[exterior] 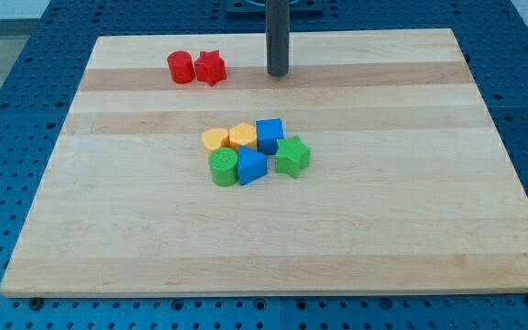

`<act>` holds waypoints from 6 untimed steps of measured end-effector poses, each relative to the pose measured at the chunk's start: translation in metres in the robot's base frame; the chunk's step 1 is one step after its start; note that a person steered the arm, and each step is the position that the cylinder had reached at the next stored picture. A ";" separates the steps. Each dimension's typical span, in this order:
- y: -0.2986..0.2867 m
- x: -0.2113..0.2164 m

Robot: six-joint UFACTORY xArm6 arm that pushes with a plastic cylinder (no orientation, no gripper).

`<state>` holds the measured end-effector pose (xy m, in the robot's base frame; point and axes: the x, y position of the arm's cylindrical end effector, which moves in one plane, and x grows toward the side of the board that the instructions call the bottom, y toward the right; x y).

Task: Push the red star into the red circle

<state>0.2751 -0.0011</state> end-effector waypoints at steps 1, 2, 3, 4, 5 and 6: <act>-0.015 -0.009; -0.032 -0.011; -0.050 -0.011; -0.053 -0.011; -0.062 -0.011; -0.082 -0.011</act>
